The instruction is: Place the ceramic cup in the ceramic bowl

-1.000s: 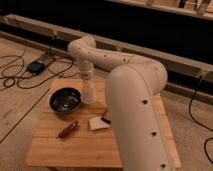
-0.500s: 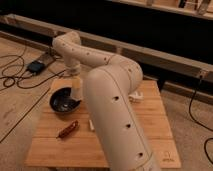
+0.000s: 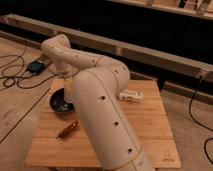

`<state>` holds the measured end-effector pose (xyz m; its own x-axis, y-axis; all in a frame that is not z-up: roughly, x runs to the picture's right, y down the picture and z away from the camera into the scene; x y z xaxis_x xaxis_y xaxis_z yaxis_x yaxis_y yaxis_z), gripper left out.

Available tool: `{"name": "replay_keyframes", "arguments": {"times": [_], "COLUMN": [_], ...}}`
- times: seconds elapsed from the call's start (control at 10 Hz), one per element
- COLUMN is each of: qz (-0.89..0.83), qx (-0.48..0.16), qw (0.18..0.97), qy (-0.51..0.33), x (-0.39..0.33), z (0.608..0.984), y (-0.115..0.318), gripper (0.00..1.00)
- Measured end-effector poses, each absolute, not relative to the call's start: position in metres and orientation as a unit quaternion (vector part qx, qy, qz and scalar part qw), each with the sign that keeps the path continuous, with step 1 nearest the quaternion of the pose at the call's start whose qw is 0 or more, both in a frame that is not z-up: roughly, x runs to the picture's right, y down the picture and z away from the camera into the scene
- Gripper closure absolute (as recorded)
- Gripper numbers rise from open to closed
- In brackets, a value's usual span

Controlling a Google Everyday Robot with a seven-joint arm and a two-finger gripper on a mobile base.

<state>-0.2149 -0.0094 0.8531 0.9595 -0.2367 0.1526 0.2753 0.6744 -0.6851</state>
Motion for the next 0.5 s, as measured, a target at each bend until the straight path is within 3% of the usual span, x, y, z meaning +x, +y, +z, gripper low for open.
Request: {"name": "replay_keyframes", "arguments": {"times": [0.2,0.5], "qz": [-0.152,-0.159], "qx": [-0.379,-0.385], "qw": [0.912,0.909], "qy": [-0.026,-0.029], "x": [-0.226,-0.237], "z": [0.859,0.866], "y": [-0.002,0.009], "gripper": [0.94,0.65]}}
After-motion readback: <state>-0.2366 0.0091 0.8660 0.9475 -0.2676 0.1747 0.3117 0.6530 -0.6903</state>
